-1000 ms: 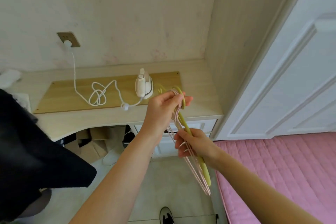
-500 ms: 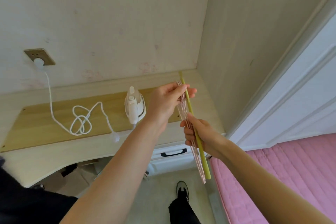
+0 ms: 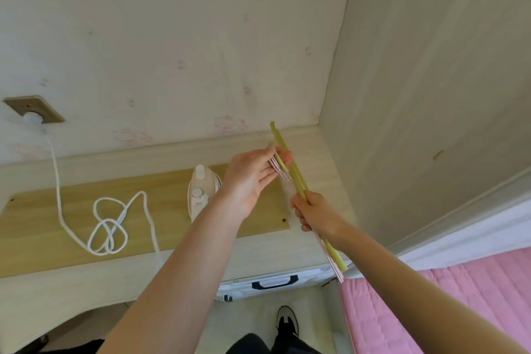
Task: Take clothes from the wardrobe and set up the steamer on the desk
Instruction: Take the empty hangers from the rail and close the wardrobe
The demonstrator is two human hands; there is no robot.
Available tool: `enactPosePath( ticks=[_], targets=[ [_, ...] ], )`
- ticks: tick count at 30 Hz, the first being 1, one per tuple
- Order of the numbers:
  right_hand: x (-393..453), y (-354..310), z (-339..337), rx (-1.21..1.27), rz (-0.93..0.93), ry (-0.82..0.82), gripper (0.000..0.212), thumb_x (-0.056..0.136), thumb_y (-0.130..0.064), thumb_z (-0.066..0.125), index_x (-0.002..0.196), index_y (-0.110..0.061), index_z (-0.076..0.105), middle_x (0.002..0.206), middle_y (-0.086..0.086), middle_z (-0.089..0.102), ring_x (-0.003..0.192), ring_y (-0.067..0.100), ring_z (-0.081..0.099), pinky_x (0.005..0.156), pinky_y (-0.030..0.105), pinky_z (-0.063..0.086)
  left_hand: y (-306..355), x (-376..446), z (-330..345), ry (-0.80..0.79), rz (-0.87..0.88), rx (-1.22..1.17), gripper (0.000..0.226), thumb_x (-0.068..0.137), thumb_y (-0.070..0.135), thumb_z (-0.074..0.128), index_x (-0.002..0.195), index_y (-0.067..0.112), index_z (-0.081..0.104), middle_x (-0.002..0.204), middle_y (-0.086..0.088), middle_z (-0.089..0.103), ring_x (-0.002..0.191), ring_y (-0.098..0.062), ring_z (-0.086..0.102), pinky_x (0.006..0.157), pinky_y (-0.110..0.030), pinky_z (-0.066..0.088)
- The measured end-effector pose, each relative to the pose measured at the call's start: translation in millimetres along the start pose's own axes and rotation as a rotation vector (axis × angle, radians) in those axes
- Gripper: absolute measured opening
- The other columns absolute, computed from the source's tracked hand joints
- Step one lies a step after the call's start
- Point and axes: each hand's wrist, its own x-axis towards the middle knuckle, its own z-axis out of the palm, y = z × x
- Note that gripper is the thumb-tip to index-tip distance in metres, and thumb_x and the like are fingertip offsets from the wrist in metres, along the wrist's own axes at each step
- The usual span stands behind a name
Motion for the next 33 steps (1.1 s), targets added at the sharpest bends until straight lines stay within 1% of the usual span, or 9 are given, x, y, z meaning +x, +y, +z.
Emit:
enactPosePath(
  ticks=[4, 6, 9, 12, 15, 20, 27, 30, 33],
  targets=[
    [20, 6, 2, -0.263, -0.006, 0.099, 0.024, 0.099, -0.019, 0.037, 0.078, -0.015, 0.049, 0.067, 0.0, 0.045, 0.058, 0.016, 0.039, 0.058, 0.029, 0.034, -1, 27, -13, 0.046, -0.152, -0.074, 0.017, 0.094, 0.016, 0.058, 0.103, 0.003, 0.064, 0.093, -0.009, 0.075, 0.086, -0.017, 0.073, 0.09, -0.033, 0.051],
    [30, 9, 1, -0.381, 0.013, 0.128, 0.024, 0.1, -0.023, 0.034, 0.085, -0.014, 0.051, 0.073, 0.0, 0.05, 0.059, 0.016, 0.042, 0.054, 0.027, 0.035, -3, 40, -21, 0.042, -0.204, -0.097, 0.012, 0.093, 0.015, 0.059, 0.097, 0.006, 0.065, 0.088, -0.007, 0.076, 0.08, -0.015, 0.073, 0.087, -0.032, 0.051],
    [42, 13, -1, -0.542, 0.041, 0.191, 0.028, 0.101, -0.029, 0.031, 0.093, -0.012, 0.051, 0.082, 0.005, 0.057, 0.062, 0.018, 0.049, 0.058, 0.031, 0.041, -8, 58, -30, 0.037, -0.269, -0.098, 0.01, 0.093, 0.014, 0.059, 0.092, 0.007, 0.066, 0.084, -0.004, 0.076, 0.082, -0.016, 0.072, 0.095, -0.033, 0.048],
    [50, 16, 0, -0.639, 0.061, 0.242, 0.031, 0.102, -0.032, 0.027, 0.098, -0.012, 0.05, 0.081, 0.006, 0.056, 0.064, 0.02, 0.051, 0.06, 0.033, 0.043, -15, 72, -36, 0.043, -0.304, -0.053, 0.015, 0.094, 0.012, 0.056, 0.084, 0.009, 0.067, 0.075, -0.002, 0.074, 0.086, -0.016, 0.067, 0.095, -0.032, 0.046],
    [57, 22, 3, -0.688, 0.09, 0.261, 0.031, 0.103, -0.032, 0.025, 0.103, -0.01, 0.047, 0.084, 0.008, 0.054, 0.071, 0.026, 0.054, 0.062, 0.033, 0.041, -26, 87, -45, 0.029, -0.34, -0.031, 0.016, 0.094, 0.011, 0.055, 0.083, 0.007, 0.066, 0.074, -0.002, 0.073, 0.085, -0.016, 0.066, 0.087, -0.029, 0.048],
    [70, 42, 8, -0.757, 0.136, 0.315, 0.03, 0.104, -0.03, 0.025, 0.111, -0.008, 0.044, 0.089, 0.012, 0.059, 0.073, 0.028, 0.052, 0.062, 0.034, 0.038, -46, 107, -60, 0.031, -0.415, 0.072, 0.021, 0.096, 0.01, 0.053, 0.08, 0.006, 0.067, 0.073, -0.003, 0.073, 0.087, -0.017, 0.066, 0.097, -0.033, 0.045],
    [77, 61, 11, -0.777, 0.193, 0.327, 0.03, 0.104, -0.031, 0.024, 0.111, -0.008, 0.042, 0.1, 0.015, 0.063, 0.091, 0.034, 0.06, 0.064, 0.035, 0.039, -65, 122, -65, 0.067, -0.462, 0.101, 0.022, 0.096, 0.007, 0.053, 0.078, 0.004, 0.066, 0.069, -0.005, 0.073, 0.083, -0.02, 0.066, 0.092, -0.034, 0.049],
    [79, 64, 8, -0.789, 0.199, 0.328, 0.031, 0.104, -0.033, 0.028, 0.107, -0.009, 0.046, 0.097, 0.011, 0.062, 0.089, 0.031, 0.061, 0.063, 0.033, 0.039, -69, 126, -68, 0.069, -0.493, 0.106, 0.022, 0.095, 0.006, 0.054, 0.078, 0.002, 0.066, 0.074, -0.008, 0.072, 0.084, -0.021, 0.066, 0.09, -0.033, 0.05],
    [82, 68, 6, -0.801, 0.183, 0.291, 0.022, 0.102, -0.031, 0.035, 0.094, -0.013, 0.046, 0.088, 0.006, 0.056, 0.083, 0.027, 0.058, 0.063, 0.032, 0.04, -75, 129, -73, 0.079, -0.517, 0.126, 0.021, 0.095, 0.005, 0.054, 0.077, 0.002, 0.065, 0.079, -0.01, 0.07, 0.083, -0.022, 0.065, 0.086, -0.032, 0.051]
  ],
)
